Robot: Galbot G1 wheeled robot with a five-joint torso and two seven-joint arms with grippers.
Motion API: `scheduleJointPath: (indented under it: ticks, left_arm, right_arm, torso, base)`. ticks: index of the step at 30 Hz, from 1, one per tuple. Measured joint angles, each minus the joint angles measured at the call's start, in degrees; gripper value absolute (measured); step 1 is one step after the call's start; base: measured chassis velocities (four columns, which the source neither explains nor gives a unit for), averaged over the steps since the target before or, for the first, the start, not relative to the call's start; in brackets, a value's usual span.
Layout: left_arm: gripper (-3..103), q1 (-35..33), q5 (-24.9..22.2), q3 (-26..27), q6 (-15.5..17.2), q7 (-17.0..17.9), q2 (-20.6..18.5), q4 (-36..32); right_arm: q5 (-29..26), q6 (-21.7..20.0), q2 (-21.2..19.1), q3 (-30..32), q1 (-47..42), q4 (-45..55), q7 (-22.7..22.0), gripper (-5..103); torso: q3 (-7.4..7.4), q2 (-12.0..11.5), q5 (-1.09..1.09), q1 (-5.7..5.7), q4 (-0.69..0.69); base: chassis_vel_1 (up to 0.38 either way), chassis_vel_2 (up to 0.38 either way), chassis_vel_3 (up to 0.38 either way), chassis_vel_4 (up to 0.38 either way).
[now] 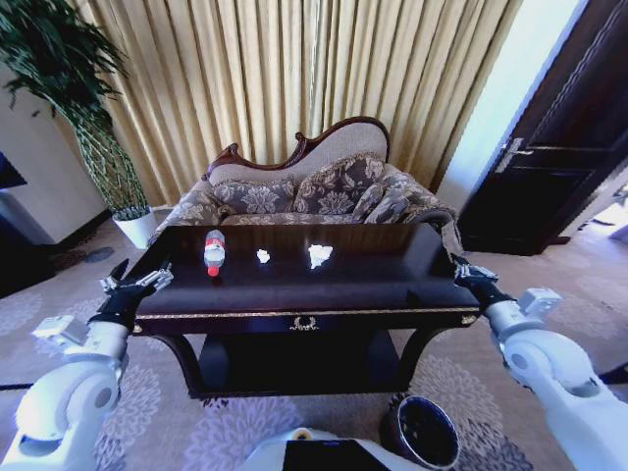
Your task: Move to the front of the table and place the trash on the table into the trash bin.
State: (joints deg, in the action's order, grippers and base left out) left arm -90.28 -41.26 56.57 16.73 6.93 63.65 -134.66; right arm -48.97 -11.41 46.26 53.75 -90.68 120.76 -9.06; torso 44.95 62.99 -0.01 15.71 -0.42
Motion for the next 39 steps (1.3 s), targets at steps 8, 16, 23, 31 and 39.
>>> scheduleJointPath:
  ticks: [8, 16, 23, 31, 39]
  left_arm:
    - [100, -0.2, 0.0, 0.3, 0.0, 0.0, 0.2, -0.1]
    - [100, -0.3, 0.0, 0.5, -0.1, 0.0, 0.2, -0.1]
    - [100, -0.3, 0.1, 0.3, -0.1, 0.1, 0.2, -0.3]
    - [100, -0.2, 0.0, 0.3, -0.1, 0.1, 0.2, -0.4]
    - [100, -0.2, 0.0, 0.3, -0.1, 0.1, 0.1, -0.5]
  right_arm:
    - [0.0, 0.0, 0.0, 0.1, -0.1, 0.0, -0.1, 0]
    - [-0.1, 0.0, -0.1, 0.1, 0.0, 0.1, -0.1, 0]
    - [-0.1, 0.0, -0.1, 0.4, -0.4, 0.1, -0.1, 0]
    - [0.5, 0.0, -0.1, 0.3, -0.5, 0.1, -0.1, 0]
    - [4.3, 0.5, 0.7, -1.8, 0.4, -1.4, 0.1, 0]
  torso:
    - [-0.01, 0.0, 0.0, -0.01, 0.0]
    - [0.0, 0.0, 0.0, 0.0, 0.0]
    - [0.0, 0.0, 0.0, -0.01, 0.0]
    - [0.0, 0.0, 0.0, -0.01, 0.0]
    - [-0.01, 0.0, 0.01, -0.02, 0.0]
  base:
    - [0.127, -0.138, -0.118, 0.133]
    - [0.115, -0.087, -0.104, 0.098]
    - [0.108, -0.109, -0.114, 0.117]
    - [0.117, -0.134, -0.114, 0.122]
    - [0.093, -0.098, -0.095, 0.098]
